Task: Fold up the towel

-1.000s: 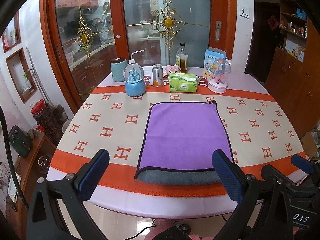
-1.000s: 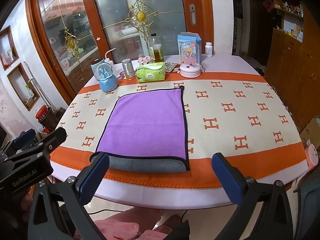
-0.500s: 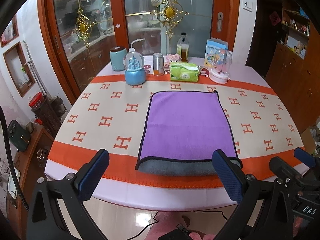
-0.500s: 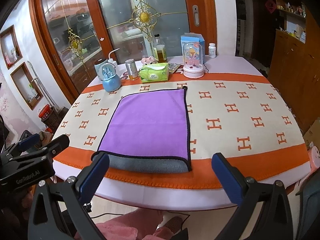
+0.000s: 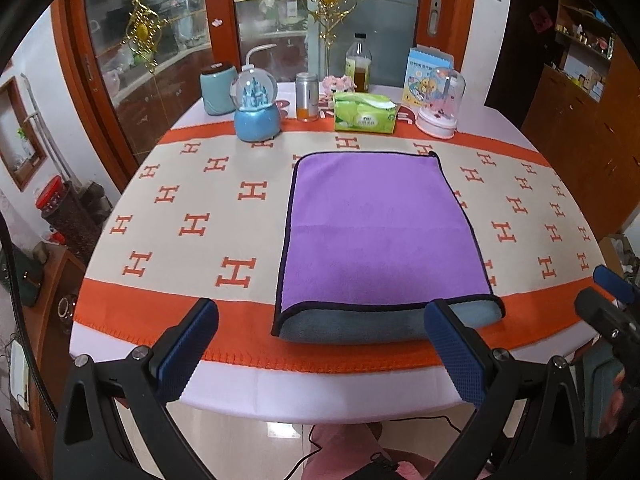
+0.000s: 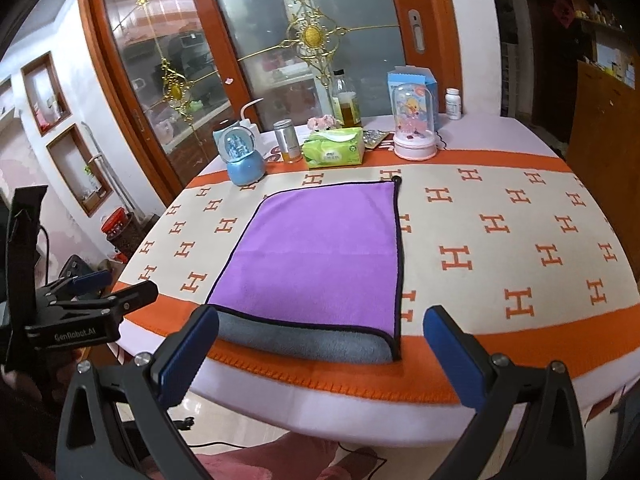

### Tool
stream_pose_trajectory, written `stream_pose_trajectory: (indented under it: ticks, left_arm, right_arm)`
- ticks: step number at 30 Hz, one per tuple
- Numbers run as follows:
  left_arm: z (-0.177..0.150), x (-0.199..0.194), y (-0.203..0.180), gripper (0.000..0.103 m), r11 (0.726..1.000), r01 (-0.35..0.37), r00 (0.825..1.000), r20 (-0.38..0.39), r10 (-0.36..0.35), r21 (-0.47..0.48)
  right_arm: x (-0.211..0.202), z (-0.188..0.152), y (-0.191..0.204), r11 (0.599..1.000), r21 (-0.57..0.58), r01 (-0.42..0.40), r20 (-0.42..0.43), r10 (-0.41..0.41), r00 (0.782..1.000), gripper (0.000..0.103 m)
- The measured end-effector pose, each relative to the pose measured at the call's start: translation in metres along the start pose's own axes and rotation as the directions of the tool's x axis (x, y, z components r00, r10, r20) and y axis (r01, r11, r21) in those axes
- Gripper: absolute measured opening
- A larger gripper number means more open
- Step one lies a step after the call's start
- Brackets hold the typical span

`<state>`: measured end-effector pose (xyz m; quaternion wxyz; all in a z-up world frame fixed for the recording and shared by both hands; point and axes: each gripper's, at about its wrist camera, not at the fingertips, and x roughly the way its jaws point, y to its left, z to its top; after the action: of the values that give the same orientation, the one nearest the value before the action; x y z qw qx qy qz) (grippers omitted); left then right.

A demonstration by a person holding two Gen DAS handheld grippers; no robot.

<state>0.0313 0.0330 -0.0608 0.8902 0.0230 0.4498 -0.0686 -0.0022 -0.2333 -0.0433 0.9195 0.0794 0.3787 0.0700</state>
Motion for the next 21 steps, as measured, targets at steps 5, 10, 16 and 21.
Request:
stream_pose_trajectory:
  ticks: [5, 10, 16, 21]
  left_arm:
    - [0.002, 0.024, 0.014, 0.102, 1.0, 0.011, 1.0, -0.029, -0.01, 0.023]
    - [0.004, 0.053, 0.024, 0.102, 0.998, 0.016, 0.996, -0.087, -0.011, 0.056]
    - [0.004, 0.089, 0.034, 0.102, 0.996, 0.029, 0.988, -0.156, -0.016, 0.079]
    - [0.001, 0.117, 0.038, 0.102, 0.995, 0.034, 0.975, -0.222, -0.013, 0.091]
  right_arm:
    - [0.019, -0.002, -0.01, 1.0, -0.025, 0.0, -0.024, 0.0, 1.0, 0.102]
    - [0.042, -0.007, -0.018, 0.998, -0.051, 0.02, -0.076, -0.024, 0.997, 0.1]
    - [0.07, -0.017, -0.029, 0.999, -0.048, 0.02, -0.154, -0.027, 0.988, 0.094]
    - [0.094, -0.026, -0.035, 0.999, -0.046, 0.02, -0.217, -0.03, 0.976, 0.085]
